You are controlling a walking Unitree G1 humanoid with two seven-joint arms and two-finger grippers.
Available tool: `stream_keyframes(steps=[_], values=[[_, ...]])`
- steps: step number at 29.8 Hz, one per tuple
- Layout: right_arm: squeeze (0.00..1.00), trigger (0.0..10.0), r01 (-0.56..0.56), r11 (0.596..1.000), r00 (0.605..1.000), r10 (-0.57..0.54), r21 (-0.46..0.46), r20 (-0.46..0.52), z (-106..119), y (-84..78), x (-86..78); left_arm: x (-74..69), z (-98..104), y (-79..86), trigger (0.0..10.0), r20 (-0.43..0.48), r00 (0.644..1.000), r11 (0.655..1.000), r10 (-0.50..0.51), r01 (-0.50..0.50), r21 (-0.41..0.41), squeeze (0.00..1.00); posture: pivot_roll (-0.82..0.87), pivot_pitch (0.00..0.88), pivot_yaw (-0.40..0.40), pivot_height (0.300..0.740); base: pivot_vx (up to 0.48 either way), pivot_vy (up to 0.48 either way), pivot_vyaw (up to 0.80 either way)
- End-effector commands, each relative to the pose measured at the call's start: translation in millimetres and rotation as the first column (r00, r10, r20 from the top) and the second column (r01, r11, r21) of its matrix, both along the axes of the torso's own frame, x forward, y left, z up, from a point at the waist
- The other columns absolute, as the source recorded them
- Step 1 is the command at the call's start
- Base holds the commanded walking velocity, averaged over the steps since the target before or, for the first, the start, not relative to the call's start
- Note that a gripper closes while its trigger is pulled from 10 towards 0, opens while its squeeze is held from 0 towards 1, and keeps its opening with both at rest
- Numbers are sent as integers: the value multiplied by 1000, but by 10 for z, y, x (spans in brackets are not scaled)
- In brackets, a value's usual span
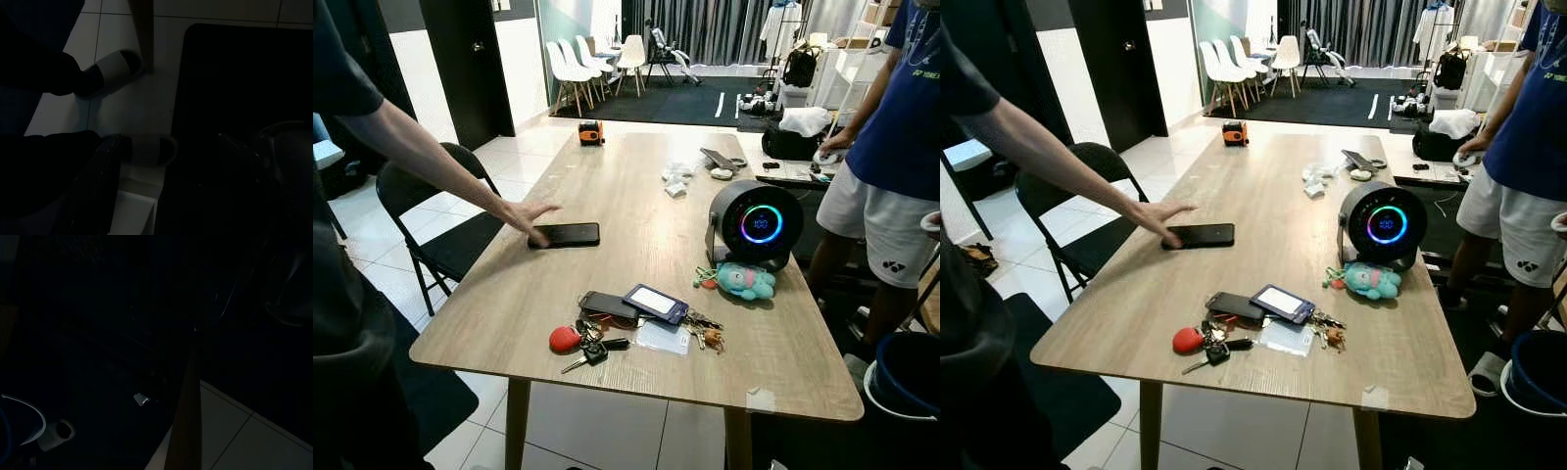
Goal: Hang keys on a hook
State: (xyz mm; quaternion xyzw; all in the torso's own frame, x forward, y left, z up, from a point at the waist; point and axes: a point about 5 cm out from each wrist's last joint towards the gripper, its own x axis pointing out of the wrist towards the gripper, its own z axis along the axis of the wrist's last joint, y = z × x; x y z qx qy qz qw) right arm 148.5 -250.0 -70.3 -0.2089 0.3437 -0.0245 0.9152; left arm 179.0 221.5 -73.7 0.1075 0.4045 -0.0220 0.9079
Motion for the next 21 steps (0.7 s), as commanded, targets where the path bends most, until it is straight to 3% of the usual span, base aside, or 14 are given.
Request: stream_keyframes(steps=[1, 6, 13, 17, 21], values=[[0, 10000, 11, 1000, 1000, -10, 7, -26, -39, 22, -60, -52, -30, -1, 10000, -22, 1000, 1000, 11, -11, 0, 0, -22, 107, 50, 740, 0, 0, 0], [0, 10000, 14, 1000, 1000, -14, 8, -22, -39, 23, -63, -51, -27, 6, 10000, -21, 1000, 1000, 9, -9, -2, 0, -23, 109, 54, 740, 0, 0, 0], [0, 10000, 29, 1000, 999, -29, 5, -23, -45, 0, -111, -52, 29, 231, 10000, -5, 997, 996, 73, -72, 43, 0, -23, 112, 66, 740, 0, 0, 0], [0, 10000, 41, 999, 999, -41, 1, -24, -51, -23, -159, -131, 11, 299, 10000, -49, 999, 997, 20, -17, 73, 0, -20, 115, 79, 740, 0, 0, 0], [0, 10000, 51, 999, 999, -51, -1, 8, -25, -50, -169, -157, -10, 206, 10000, -72, 991, 991, -115, 120, 60, 0, -25, 124, 102, 740, 0, 0, 0]])
